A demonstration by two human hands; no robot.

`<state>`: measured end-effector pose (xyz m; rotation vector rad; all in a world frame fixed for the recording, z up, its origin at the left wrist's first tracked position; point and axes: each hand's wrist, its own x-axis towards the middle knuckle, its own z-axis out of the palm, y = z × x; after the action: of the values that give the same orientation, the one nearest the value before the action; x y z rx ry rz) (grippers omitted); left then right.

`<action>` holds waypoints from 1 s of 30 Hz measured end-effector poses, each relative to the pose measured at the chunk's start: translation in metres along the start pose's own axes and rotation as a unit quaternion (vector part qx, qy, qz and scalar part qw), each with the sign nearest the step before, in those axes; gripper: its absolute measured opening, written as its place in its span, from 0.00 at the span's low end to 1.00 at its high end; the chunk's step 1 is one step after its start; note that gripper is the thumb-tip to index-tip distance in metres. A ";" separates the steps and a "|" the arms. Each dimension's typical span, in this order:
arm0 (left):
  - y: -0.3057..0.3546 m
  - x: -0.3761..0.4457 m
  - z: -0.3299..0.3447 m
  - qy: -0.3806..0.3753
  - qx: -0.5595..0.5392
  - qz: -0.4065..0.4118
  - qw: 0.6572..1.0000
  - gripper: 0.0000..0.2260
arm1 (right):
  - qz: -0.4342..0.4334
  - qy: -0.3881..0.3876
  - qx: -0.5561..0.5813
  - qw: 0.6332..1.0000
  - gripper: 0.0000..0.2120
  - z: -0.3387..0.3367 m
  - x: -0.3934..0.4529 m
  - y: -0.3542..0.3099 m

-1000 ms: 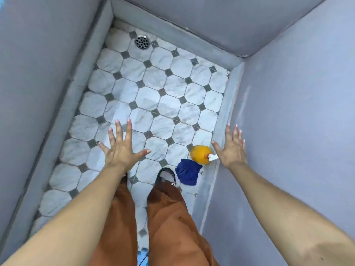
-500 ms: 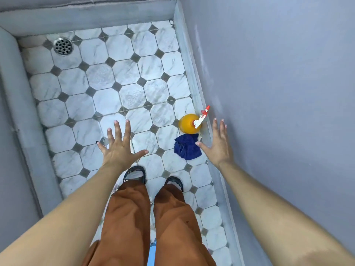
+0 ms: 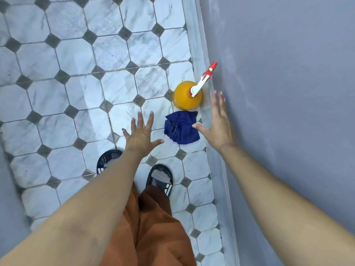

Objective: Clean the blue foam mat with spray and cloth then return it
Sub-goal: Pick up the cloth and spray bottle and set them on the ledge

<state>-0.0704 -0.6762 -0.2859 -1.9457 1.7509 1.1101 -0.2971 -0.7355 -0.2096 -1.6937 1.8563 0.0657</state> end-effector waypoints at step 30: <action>-0.011 0.072 0.022 -0.025 -0.043 0.039 0.998 0.19 | 0.003 0.009 0.040 0.999 0.53 0.049 0.061 0.004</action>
<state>-0.0704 -0.7099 -0.3537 -1.8950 1.7939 1.2700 -0.2800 -0.7673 -0.2791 -1.6392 1.8530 -0.0216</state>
